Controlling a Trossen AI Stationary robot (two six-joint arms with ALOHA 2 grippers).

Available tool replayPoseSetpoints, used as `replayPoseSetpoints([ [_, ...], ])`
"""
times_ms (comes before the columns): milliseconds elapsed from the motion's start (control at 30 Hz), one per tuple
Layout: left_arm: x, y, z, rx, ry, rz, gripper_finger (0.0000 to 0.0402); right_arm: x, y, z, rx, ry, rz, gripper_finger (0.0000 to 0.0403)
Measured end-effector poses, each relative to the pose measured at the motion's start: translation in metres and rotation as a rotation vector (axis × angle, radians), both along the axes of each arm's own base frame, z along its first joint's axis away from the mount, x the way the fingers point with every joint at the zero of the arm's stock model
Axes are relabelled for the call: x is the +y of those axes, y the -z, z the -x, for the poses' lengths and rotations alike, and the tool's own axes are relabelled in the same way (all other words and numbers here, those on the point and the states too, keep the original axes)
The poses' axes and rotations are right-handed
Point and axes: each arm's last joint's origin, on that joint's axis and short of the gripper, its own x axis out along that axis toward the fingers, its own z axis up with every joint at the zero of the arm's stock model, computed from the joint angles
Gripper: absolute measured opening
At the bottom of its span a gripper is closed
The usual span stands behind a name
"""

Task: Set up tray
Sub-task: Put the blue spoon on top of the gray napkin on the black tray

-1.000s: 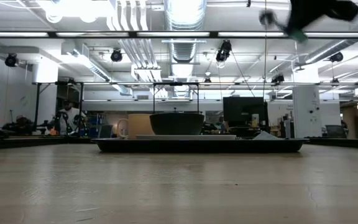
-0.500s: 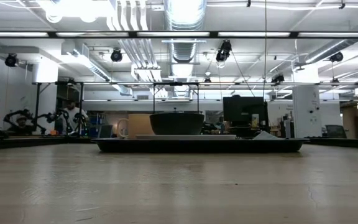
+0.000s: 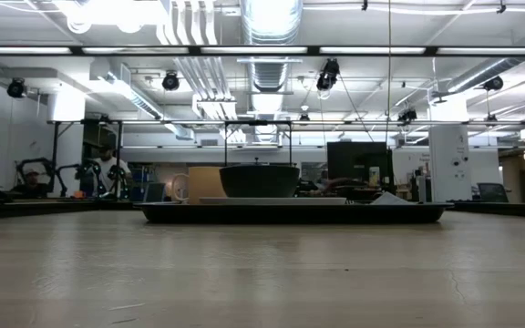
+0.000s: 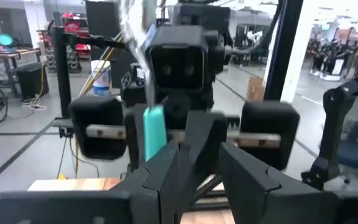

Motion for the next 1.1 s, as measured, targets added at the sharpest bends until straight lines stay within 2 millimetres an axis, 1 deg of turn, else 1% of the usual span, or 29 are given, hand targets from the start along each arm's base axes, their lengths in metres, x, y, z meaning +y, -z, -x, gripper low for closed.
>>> replayPoseSetpoints([
  [133, 0.002, -0.005, -0.002, -0.062, -0.002, 0.001, 0.01, -0.002, 0.002, -0.002, 0.007, -0.007, -0.003, 0.003],
  [267, 0.009, 0.0, 0.004, 0.027, -0.017, 0.023, 0.01, -0.003, 0.004, -0.001, 0.028, -0.003, 0.016, 0.003],
  [433, 0.01, 0.004, 0.011, 0.103, -0.051, 0.038, 0.01, -0.009, -0.008, 0.011, -0.003, -0.013, 0.013, 0.003],
  [533, 0.013, 0.003, 0.014, 0.109, -0.091, 0.044, 0.01, -0.01, -0.01, 0.015, -0.003, -0.016, 0.015, 0.003],
  [667, 0.017, -0.003, 0.018, 0.072, -0.129, 0.029, 0.01, -0.011, -0.008, 0.012, 0.009, -0.005, 0.023, 0.003],
  [700, 0.018, -0.004, 0.018, 0.063, -0.129, 0.03, 0.01, -0.012, -0.007, 0.012, 0.01, -0.003, 0.024, 0.003],
  [867, 0.016, 0.004, 0.006, 0.085, -0.108, 0.026, 0.01, -0.012, -0.003, 0.006, 0.029, -0.005, 0.029, 0.003],
  [1100, 0.015, 0.003, 0.002, 0.058, -0.052, 0.038, 0.01, -0.015, -0.003, 0.005, 0.027, -0.018, 0.034, 0.003],
])
